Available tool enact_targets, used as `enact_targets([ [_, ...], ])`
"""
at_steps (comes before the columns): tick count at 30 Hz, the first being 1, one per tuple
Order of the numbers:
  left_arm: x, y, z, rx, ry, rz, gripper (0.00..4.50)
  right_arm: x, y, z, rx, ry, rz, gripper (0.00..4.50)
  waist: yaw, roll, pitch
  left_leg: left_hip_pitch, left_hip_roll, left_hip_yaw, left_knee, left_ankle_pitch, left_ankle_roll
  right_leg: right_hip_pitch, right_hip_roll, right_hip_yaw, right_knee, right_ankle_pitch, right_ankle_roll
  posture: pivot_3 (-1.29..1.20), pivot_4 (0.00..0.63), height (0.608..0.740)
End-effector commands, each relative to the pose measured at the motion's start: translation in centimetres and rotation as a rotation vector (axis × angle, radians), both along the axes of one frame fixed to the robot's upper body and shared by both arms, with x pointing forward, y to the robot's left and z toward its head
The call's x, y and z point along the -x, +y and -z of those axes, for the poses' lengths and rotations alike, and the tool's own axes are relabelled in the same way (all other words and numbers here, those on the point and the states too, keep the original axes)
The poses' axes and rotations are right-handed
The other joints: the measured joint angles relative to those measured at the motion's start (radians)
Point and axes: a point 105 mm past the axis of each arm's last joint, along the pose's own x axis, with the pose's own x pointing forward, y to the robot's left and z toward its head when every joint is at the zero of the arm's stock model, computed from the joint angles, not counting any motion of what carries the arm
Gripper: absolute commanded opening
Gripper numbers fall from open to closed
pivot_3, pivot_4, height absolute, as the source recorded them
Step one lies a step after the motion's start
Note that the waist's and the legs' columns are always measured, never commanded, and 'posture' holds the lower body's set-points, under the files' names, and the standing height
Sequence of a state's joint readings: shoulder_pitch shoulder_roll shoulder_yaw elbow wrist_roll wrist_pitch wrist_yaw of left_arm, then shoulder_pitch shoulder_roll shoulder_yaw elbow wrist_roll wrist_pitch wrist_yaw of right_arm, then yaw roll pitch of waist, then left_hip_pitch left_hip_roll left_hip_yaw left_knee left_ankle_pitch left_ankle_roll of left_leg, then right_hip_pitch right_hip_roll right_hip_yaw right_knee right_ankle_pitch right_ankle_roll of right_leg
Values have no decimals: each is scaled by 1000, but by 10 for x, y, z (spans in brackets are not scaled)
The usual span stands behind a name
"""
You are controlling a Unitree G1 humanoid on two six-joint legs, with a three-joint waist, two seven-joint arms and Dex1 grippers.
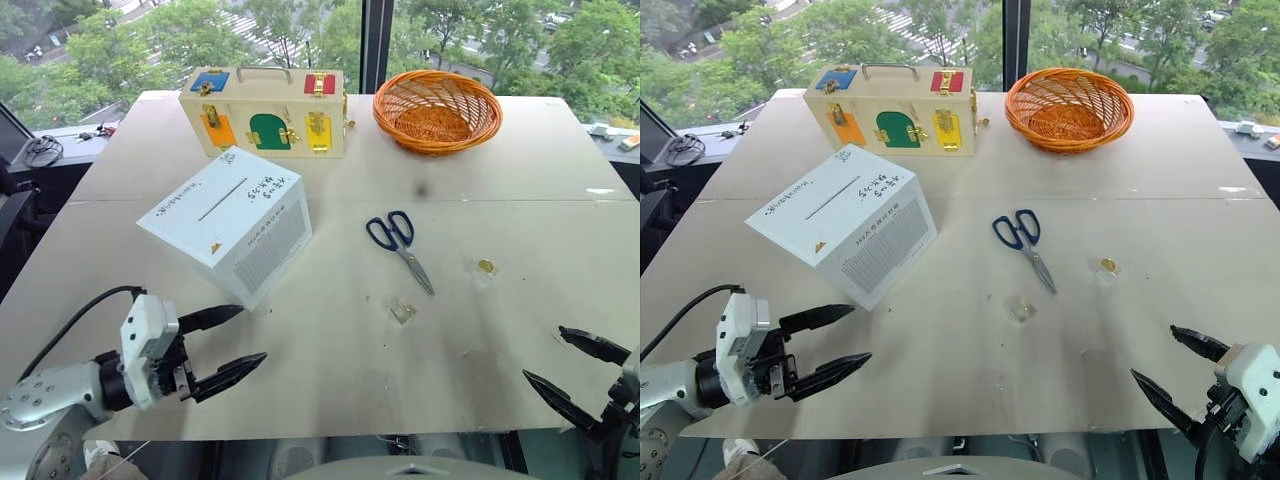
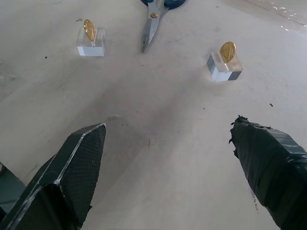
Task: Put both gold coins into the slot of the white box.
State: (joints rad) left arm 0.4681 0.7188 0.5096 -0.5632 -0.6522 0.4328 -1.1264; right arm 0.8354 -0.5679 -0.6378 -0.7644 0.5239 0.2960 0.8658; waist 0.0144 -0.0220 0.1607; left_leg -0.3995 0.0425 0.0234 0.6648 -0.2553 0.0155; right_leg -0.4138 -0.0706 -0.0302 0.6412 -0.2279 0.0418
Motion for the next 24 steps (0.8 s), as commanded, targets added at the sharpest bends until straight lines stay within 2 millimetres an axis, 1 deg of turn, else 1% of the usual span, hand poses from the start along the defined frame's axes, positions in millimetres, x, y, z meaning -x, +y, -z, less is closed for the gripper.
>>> enact_targets([
  [1,5,-12,-5,21,-21,84,4460,-16,26,-13,-62,-41,-29,4500,0,0,0,0,0,0,0,0,0,0,0,0,0,0,0,0,150,740],
  [2,10,-19,-4,41,-15,138,4460,-25,41,-15,-77,-31,-41,4500,-11,-1,0,0,0,0,0,0,0,0,0,0,0,0,0,0,150,740],
  [3,13,-22,-2,59,-9,176,4460,-35,53,-17,-73,-24,-45,4500,-13,1,1,1,3,2,1,0,-1,0,-1,1,0,0,0,0,150,740],
  [4,15,-23,-1,69,-5,199,4460,-43,61,-19,-69,-27,-49,4500,-15,1,2,0,3,2,1,0,-1,0,-2,0,0,0,0,0,150,740],
  [6,17,-22,0,71,-18,244,4460,-56,78,-26,-147,-23,-80,4500,-22,1,2,2,3,1,1,0,-1,-1,-2,1,0,0,0,0,150,740],
  [8,20,-23,0,78,-31,282,4460,-73,85,-27,-124,-29,-60,4500,-22,0,3,1,2,-1,2,0,-1,-1,0,-1,0,1,-1,0,150,740],
  [10,18,-22,-3,104,-41,274,4460,-89,92,-25,-108,-12,-38,4500,-19,0,3,1,1,-2,2,0,0,-1,1,-2,0,1,-2,0,150,740],
  [12,17,-22,-3,113,-46,282,4460,-111,100,-16,-91,33,-2,4500,-14,0,3,-1,-2,-3,1,2,4,-2,0,-3,0,2,-2,0,150,740],
  [14,18,-21,-1,116,-49,291,4460,-131,106,-9,-56,63,31,4500,-14,0,3,-3,-3,-2,0,2,4,-3,1,-2,-1,2,-3,0,150,740],
  [15,17,-20,-1,121,-53,285,4460,-141,111,-7,-53,76,48,4500,-19,-1,3,-6,-4,-3,0,2,4,-6,1,-2,-1,4,-7,0,150,740],
  [17,16,-19,-2,121,-66,282,4460,-154,117,-3,-56,106,77,4500,-18,-1,2,-15,-5,-3,1,2,4,-13,2,-2,0,5,-7,0,150,740],
  [20,13,-18,-4,124,-82,267,4460,-166,128,1,-71,155,84,4500,-18,-1,2,-16,-5,-2,2,2,4,-14,4,-1,0,5,-6,0,150,740],
  [24,16,-21,-4,118,-80,271,4460,-191,137,12,-51,227,161,4500,-27,-1,2,-15,-4,-2,2,2,4,-14,5,-1,0,5,-5,0,150,740],
])
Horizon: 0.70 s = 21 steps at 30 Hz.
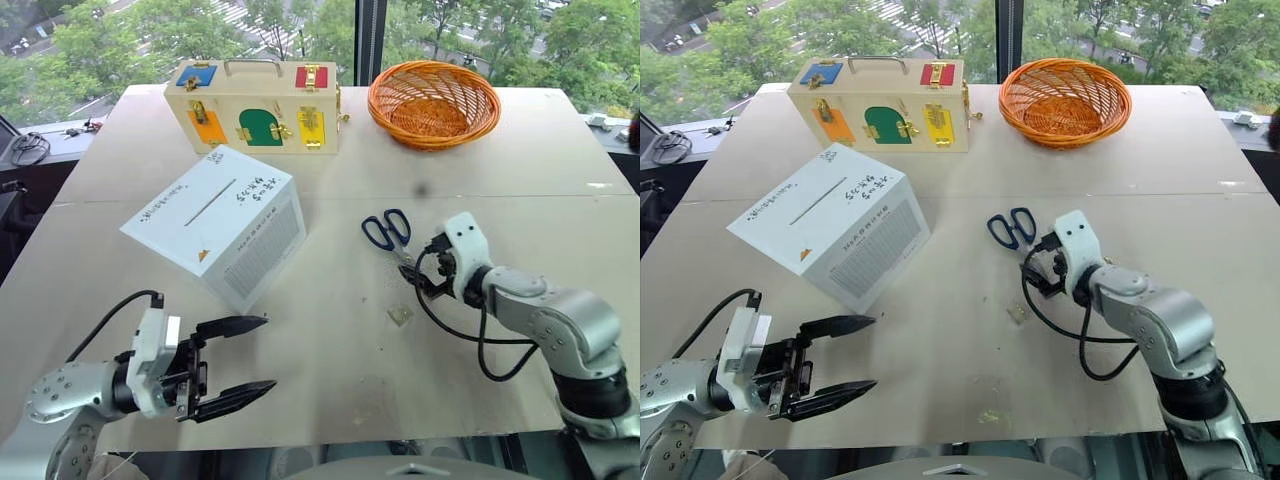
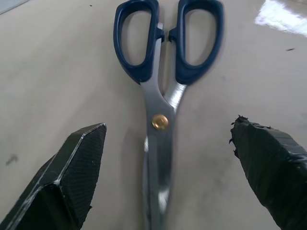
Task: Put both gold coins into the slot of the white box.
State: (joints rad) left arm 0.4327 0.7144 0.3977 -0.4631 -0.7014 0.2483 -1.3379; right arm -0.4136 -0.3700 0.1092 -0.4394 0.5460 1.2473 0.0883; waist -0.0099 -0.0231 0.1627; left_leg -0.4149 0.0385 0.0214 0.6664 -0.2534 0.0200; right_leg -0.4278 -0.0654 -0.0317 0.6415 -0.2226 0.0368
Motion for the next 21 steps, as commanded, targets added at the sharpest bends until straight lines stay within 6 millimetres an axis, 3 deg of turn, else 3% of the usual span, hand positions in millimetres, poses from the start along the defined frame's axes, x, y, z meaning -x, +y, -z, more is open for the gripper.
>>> enact_targets([
  [1,3,-4,-6,1,-31,6,4460,-19,1,4,60,46,75,4500,-6,0,0,0,0,0,0,0,0,0,0,0,0,-1,-1,0,150,740],
  [6,1,-14,-13,0,-35,5,4460,-18,15,19,134,164,26,4500,-4,-1,-3,1,1,0,2,0,0,1,3,0,2,1,-3,0,150,740],
  [10,2,-27,-23,7,-46,1,4500,-4,32,41,172,261,-81,3241,-8,-4,-7,4,3,-1,2,0,0,3,4,0,2,1,-3,0,150,740],
  [15,9,-35,-33,9,-48,3,4500,6,33,60,209,305,-108,1016,-16,-5,-10,18,4,-1,-3,0,0,13,5,3,1,-1,-2,0,150,740],
  [17,8,-37,-36,11,-49,2,4500,3,26,58,206,288,-95,320,-18,-4,-11,19,4,-2,-3,0,0,14,5,2,1,-2,0,0,150,740],
  [19,8,-38,-38,11,-51,3,4500,-2,20,52,194,243,-87,318,-16,-3,-11,19,4,-3,-3,0,0,14,5,1,1,-2,0,0,150,740],
  [21,10,-44,-45,18,-67,10,4500,-8,12,14,105,87,-106,318,-4,-2,-10,19,4,-3,-3,0,0,14,5,1,1,-2,0,0,150,740],
])
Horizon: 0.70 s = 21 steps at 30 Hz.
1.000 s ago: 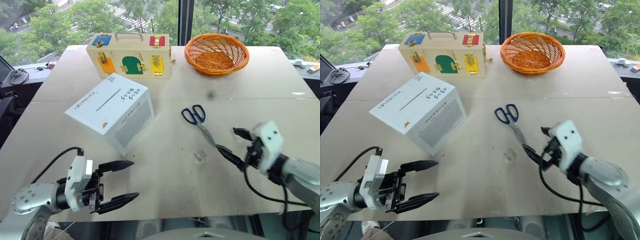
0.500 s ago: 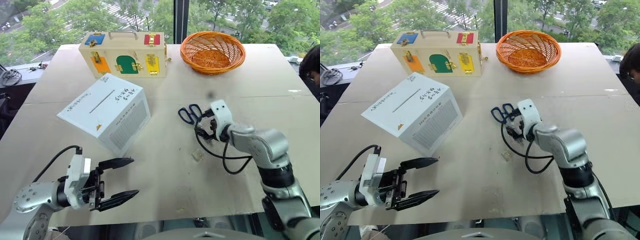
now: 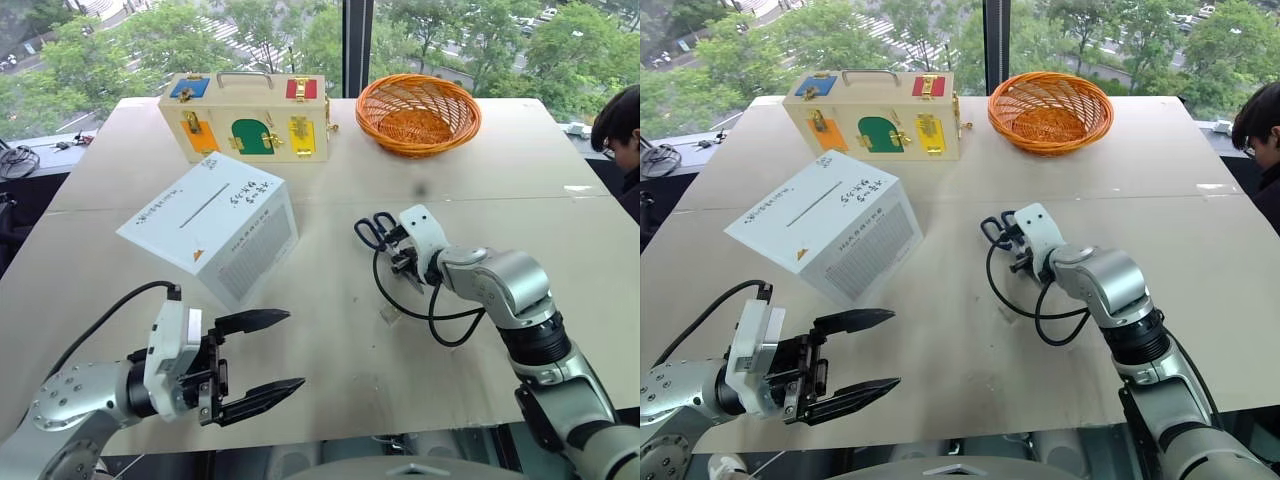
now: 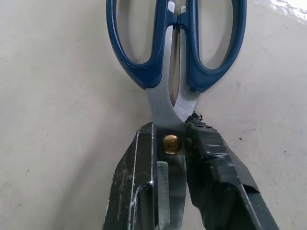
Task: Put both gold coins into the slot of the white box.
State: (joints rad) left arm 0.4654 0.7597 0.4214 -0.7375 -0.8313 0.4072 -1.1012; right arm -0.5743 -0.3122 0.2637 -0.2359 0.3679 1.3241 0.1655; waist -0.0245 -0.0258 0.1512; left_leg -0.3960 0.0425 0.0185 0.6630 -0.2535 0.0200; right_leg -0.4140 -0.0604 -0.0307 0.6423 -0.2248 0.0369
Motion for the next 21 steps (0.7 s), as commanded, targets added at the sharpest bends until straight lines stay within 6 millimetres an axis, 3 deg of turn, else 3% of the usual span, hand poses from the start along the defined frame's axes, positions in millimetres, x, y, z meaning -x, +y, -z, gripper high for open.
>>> enact_targets([
  [1,5,-13,-16,11,-52,32,4500,10,-12,-22,-100,-69,-67,318,12,1,1,-2,-1,0,0,0,0,0,-1,0,-1,0,0,0,150,740],
  [3,0,-17,-20,21,-65,35,4500,19,-26,-57,-160,-172,-94,318,17,3,6,-3,-1,0,1,0,0,0,-3,0,-2,0,0,0,150,740],
  [5,-2,-20,-23,26,-72,33,4500,33,-40,-81,-189,-238,-108,318,21,13,12,-8,-3,1,2,0,0,-3,-4,2,-2,0,1,0,150,740],
  [10,-1,-29,-26,48,-78,54,4500,76,-88,-111,-133,-280,-70,317,21,13,13,-15,-4,2,2,0,0,-9,-2,0,-2,3,1,0,150,740],
  [15,2,-33,-28,59,-73,89,4500,115,-138,-109,11,-221,41,315,34,13,13,-18,-4,1,0,0,0,-9,-1,-3,-5,1,-1,0,150,740],
  [19,4,-33,-29,55,-74,120,4500,150,-206,-79,189,-23,350,313,46,11,12,-18,-4,1,2,0,0,-8,-1,-2,-6,-2,3,0,150,740],
  [21,5,-34,-30,57,-75,132,4500,150,-229,-60,213,8,449,312,43,9,11,-18,-5,2,4,0,0,-7,-1,-1,-6,-2,4,0,150,740],
])
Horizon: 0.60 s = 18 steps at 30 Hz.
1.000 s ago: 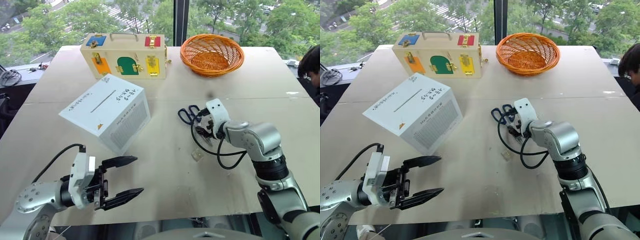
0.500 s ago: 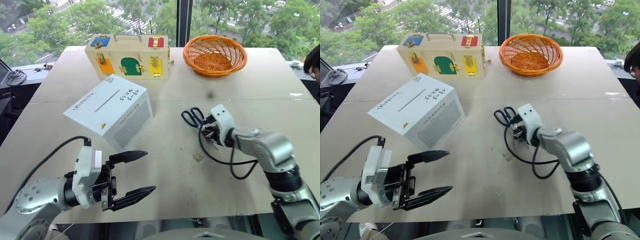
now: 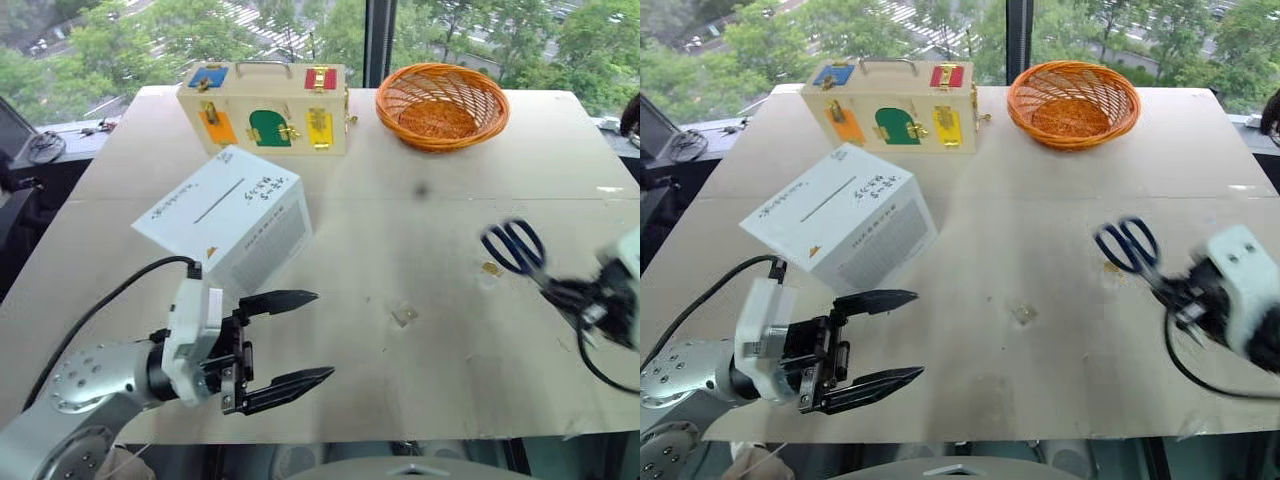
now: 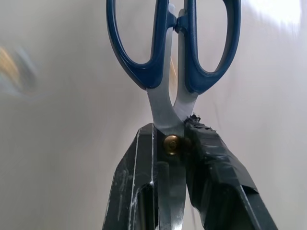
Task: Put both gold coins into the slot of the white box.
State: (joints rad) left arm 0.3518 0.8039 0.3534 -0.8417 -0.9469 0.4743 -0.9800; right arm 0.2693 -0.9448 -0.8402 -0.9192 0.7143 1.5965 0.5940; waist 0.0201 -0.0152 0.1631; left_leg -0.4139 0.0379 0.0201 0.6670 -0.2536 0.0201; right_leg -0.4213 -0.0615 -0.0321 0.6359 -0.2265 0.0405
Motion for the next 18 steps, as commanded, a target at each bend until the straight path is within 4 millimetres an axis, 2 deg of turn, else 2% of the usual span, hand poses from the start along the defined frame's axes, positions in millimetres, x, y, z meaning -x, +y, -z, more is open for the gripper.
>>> enact_targets([
  [1,5,-4,-8,5,-34,49,4500,-6,-34,11,37,-49,142,312,-6,-1,-1,0,0,0,2,0,0,0,0,1,0,0,0,0,150,740],
  [3,4,-2,-9,2,-34,55,4500,-11,-38,30,11,-16,144,312,-16,-2,-1,2,1,0,3,0,0,1,0,4,0,0,0,0,150,740],
  [5,-1,2,-8,-8,-33,63,4500,-17,-46,46,4,8,168,1325,-24,-2,-1,4,1,0,3,0,0,2,0,5,0,0,0,0,150,740],
  [6,-8,4,-5,-20,-31,62,4500,-19,-47,50,-3,15,168,1533,-26,-2,0,5,1,-1,3,0,0,2,0,6,0,0,0,0,150,740],
  [7,-15,6,-2,-29,-30,59,4500,-20,-46,52,-10,15,163,1971,-26,1,0,6,1,-1,3,0,0,3,0,6,0,0,0,0,150,740],
  [10,-43,12,5,-33,-23,17,4500,-23,-43,42,21,-18,139,3325,-21,3,0,6,-1,0,3,0,0,3,1,7,3,0,0,0,150,740],
  [11,-51,12,7,-35,-27,12,4500,-22,-41,34,22,-43,131,3942,-19,3,0,6,-1,0,3,0,1,3,3,8,4,1,0,0,150,740],
  [12,-57,12,8,-35,-30,13,4500,-23,-38,27,21,-70,119,4347,-15,2,0,6,-1,-1,3,0,1,4,7,11,4,1,0,0,150,740],
  [15,-64,9,10,-31,-36,29,4500,-30,-21,-6,30,-211,35,4430,-12,2,0,3,1,-1,1,0,0,1,14,18,4,0,0,0,150,740],
  [18,-57,8,14,-35,-28,80,4500,-41,8,-30,-61,-331,-94,4430,-18,0,0,1,1,0,0,0,0,-1,15,20,3,3,3,0,150,740],
])
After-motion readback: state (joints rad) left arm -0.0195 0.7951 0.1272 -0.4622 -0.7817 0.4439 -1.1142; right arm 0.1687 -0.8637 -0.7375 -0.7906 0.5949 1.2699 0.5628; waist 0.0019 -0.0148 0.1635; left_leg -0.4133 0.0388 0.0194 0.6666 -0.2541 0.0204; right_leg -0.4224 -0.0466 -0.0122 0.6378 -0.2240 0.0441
